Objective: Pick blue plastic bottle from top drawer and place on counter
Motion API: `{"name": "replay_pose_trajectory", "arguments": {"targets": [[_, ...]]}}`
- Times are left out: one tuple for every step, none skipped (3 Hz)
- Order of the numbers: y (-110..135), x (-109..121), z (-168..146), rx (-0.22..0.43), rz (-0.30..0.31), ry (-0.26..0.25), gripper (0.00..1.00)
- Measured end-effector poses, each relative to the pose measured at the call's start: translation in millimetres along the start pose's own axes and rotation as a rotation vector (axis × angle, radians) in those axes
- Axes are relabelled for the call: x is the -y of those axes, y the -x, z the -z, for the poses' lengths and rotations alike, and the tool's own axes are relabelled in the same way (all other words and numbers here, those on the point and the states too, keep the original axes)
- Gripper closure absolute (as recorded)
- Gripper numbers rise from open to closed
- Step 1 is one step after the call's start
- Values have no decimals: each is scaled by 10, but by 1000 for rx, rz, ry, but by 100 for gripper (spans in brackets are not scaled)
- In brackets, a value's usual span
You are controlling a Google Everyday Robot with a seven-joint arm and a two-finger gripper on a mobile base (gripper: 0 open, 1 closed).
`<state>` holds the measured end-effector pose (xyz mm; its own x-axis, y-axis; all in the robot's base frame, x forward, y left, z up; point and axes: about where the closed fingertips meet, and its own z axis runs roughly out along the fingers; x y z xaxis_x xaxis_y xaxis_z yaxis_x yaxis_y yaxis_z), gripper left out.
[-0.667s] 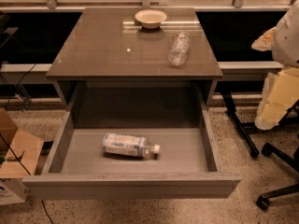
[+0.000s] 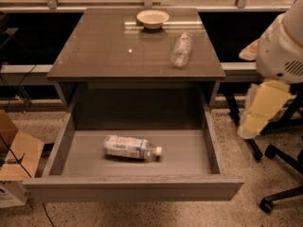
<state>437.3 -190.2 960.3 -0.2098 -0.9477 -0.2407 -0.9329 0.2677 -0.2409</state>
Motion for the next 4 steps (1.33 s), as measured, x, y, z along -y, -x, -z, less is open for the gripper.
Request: {"name": "replay_pose_trajectory", "arguments": {"targets": [[209,-132,-212,60,-12,28,0],[462,-226,-530,124,-33,65,0],[857,-224,-1266,184,-42,135,0],[868,-229,-1299,184,-46,140,0]]}}
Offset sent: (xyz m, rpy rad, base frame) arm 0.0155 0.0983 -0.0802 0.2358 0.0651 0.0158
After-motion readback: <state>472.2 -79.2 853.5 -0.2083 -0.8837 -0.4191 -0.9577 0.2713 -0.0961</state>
